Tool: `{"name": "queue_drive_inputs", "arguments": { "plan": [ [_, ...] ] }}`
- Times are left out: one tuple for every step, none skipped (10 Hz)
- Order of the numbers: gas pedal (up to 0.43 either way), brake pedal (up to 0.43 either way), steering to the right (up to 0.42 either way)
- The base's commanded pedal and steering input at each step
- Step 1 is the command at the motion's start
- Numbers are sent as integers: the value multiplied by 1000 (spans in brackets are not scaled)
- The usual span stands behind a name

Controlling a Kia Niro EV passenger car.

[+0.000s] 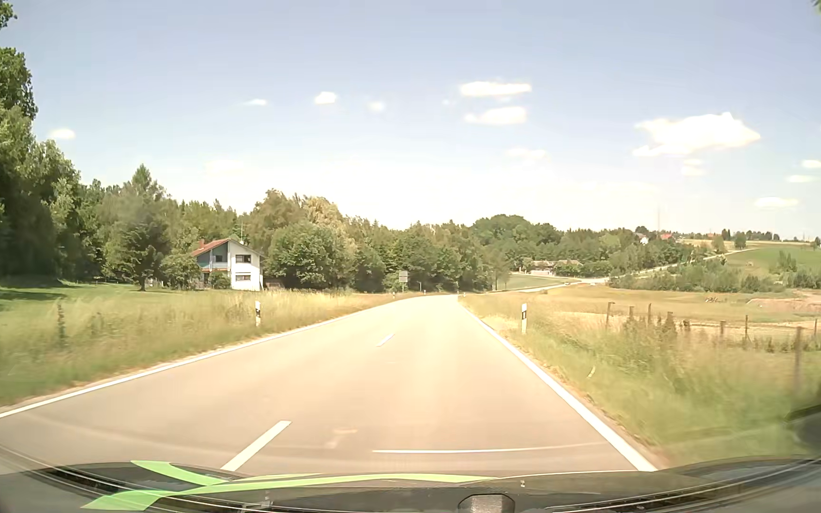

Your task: Follow the waypoints while adhering to traffic rules and regulations

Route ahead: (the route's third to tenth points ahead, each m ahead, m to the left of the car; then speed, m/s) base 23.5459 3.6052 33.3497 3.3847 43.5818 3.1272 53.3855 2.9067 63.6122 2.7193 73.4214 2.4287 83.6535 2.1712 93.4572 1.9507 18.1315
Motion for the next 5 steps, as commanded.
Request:
{"name": "queue_drive_inputs", "arguments": {
  "plan": [
    [169,0,-6],
    [157,0,-5],
    [150,0,-4],
    [150,0,-1],
    [150,0,0]
  ]
}}
